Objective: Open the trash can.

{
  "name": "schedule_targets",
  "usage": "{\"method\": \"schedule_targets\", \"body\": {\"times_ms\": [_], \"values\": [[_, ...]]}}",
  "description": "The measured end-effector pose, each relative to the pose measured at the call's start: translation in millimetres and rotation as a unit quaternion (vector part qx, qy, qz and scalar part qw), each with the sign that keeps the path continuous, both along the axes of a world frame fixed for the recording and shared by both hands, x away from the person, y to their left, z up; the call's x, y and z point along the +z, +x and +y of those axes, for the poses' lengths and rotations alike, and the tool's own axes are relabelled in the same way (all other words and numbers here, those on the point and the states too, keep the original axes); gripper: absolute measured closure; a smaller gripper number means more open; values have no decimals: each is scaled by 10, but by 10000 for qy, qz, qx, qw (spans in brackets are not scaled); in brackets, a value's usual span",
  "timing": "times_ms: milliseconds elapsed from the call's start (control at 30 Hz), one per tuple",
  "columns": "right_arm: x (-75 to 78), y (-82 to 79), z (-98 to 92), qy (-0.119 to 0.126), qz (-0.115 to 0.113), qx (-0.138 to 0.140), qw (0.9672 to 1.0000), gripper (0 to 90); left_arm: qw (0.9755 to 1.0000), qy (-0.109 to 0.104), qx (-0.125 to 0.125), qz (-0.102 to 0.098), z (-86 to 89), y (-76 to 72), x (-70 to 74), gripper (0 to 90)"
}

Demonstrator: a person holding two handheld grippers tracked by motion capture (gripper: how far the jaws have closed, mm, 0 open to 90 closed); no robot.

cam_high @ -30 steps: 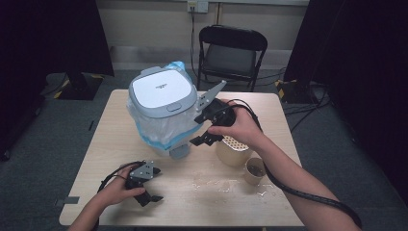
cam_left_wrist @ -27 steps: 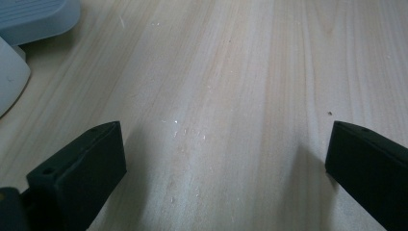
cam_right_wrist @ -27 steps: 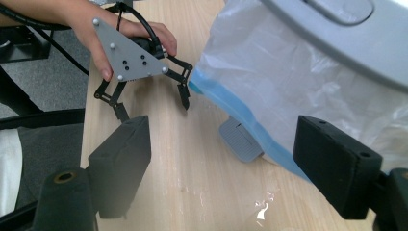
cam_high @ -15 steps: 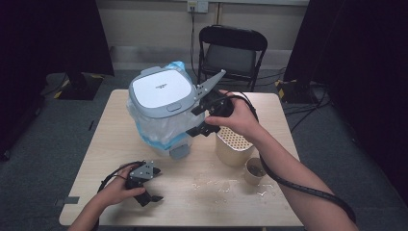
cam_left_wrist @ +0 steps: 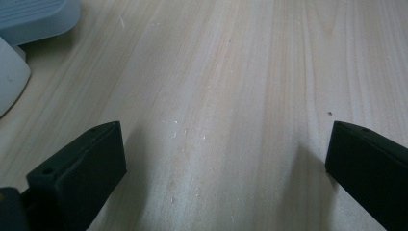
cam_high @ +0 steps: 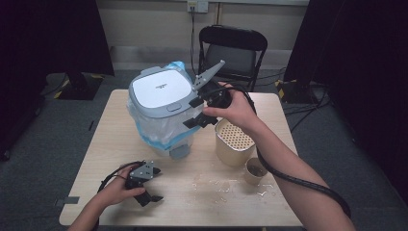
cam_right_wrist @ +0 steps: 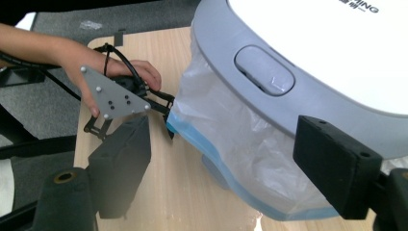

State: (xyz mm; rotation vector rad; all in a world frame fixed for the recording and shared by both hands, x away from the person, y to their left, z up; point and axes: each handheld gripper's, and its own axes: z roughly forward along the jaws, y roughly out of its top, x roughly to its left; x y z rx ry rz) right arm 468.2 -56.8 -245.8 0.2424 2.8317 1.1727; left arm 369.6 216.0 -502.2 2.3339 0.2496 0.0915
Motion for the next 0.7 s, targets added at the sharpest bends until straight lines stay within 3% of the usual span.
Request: {"method": "schedule_targets", "body": {"times_ms": [467,700], "values": [[18,91,160,-55,-25,25,10000,204,10000,3,-1,-1,0,0,0,0],[19,81,283,31,11,125,9999,204,10000,-2,2,1,0,-1,0,0]]}}
